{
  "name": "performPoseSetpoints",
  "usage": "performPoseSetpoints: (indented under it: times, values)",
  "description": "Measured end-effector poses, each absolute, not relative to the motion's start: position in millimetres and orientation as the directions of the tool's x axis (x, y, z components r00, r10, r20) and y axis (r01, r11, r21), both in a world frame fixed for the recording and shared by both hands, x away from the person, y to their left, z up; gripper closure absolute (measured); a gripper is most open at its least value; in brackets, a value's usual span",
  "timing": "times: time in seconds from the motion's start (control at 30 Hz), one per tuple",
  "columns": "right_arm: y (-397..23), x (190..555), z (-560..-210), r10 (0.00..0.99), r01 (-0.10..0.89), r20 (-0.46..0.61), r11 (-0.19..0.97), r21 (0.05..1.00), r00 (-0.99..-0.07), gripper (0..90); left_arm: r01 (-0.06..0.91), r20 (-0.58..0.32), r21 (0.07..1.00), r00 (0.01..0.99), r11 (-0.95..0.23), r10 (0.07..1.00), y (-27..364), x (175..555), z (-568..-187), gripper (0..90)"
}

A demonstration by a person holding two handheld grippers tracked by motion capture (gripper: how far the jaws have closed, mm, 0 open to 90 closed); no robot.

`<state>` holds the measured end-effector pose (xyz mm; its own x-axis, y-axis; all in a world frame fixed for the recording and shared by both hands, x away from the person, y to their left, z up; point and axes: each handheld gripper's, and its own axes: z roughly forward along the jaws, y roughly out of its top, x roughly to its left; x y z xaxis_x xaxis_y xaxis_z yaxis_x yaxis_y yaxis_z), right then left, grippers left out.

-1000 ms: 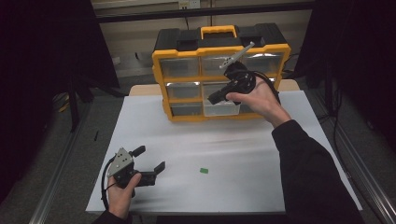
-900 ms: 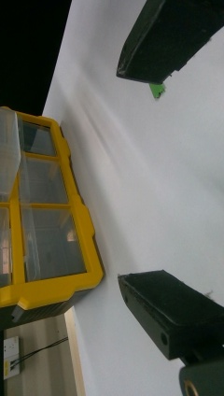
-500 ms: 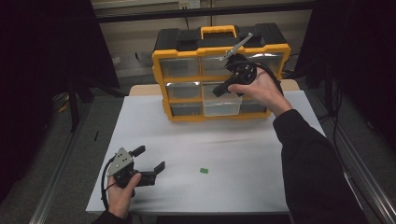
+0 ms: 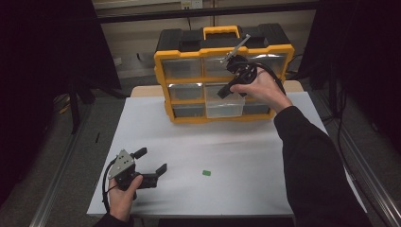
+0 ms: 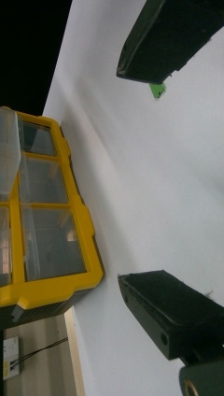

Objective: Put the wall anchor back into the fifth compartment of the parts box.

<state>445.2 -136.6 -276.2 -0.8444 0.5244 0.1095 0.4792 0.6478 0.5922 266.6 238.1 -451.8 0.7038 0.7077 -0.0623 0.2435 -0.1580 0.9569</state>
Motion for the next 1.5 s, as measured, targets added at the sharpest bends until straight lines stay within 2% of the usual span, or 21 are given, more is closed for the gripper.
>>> performPoseSetpoints:
  times: [0.9,1.5]
  values:
    - [-129,464,-296,0.564,0.542,0.075,0.738,0.401,-0.823,84.8,0.246,-0.065,0.956,0.705,-0.158,0.706,239,267,-452,2.8]
    - [-123,464,-299,0.576,0.544,0.028,0.754,0.367,-0.817,84.3,0.247,-0.07,0.957,0.703,-0.151,0.707,238,267,-452,2.8]
